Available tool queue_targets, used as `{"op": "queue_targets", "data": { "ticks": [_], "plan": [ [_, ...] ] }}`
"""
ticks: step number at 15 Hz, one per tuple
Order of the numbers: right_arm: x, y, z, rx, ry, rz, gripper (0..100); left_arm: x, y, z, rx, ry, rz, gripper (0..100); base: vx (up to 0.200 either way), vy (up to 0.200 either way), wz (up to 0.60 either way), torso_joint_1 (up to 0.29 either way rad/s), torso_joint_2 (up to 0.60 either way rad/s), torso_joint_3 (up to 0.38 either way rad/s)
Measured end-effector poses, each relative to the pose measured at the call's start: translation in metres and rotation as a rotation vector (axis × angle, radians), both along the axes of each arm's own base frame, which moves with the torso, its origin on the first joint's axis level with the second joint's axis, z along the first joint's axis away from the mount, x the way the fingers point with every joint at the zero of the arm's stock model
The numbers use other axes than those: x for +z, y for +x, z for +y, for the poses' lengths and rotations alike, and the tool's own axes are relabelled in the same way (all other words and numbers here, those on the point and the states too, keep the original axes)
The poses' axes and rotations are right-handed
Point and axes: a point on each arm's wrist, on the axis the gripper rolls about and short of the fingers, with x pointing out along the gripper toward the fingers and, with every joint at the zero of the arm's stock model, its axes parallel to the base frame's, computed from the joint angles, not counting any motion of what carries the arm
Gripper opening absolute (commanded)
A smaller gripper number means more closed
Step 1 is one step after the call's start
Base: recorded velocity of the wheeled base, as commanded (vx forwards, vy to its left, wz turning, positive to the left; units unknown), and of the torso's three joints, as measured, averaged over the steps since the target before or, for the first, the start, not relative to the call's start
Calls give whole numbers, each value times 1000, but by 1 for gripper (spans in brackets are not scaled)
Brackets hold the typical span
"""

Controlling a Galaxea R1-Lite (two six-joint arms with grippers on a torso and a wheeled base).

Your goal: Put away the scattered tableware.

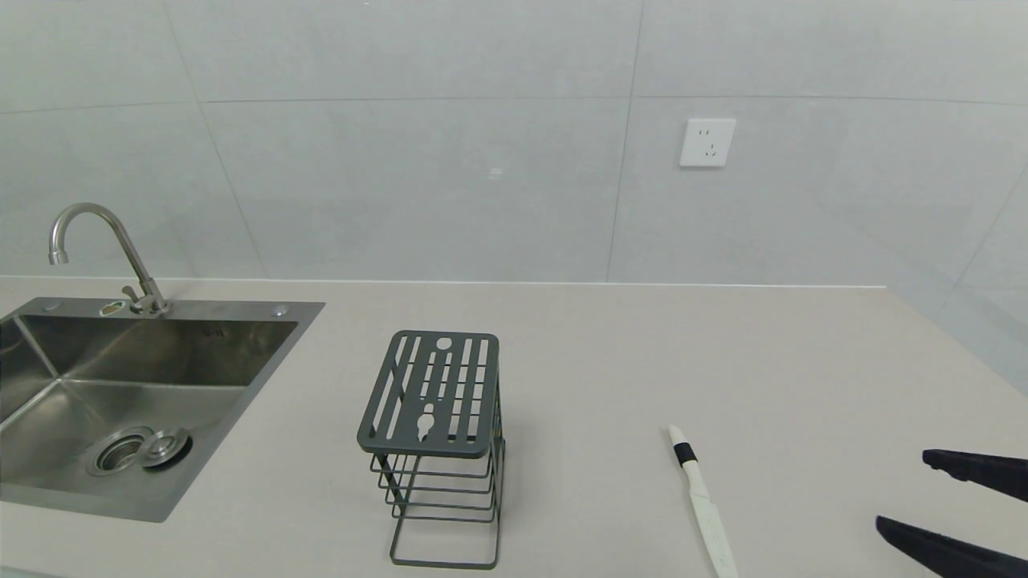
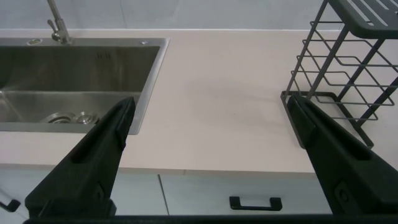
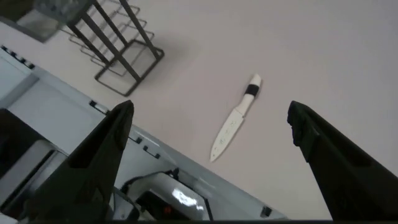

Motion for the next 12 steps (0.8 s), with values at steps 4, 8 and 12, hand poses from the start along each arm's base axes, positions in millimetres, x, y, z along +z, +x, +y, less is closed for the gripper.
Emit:
{"op": "queue_targets", "data": {
  "ticks": [4,8,12],
  "plan": [
    [-21,29,11,-49,-109,159,100,0,0,0,0,-1,0,100,0,0,0,0,0,0],
    [-39,46,32,34,-171,273,100,0,0,0,0,-1,0,100,0,0,0,0,0,0],
    [-55,53,47,31,-245,357,100,0,0,0,-1,-1,0,100,0,0,0,0,0,0]
  ]
}}
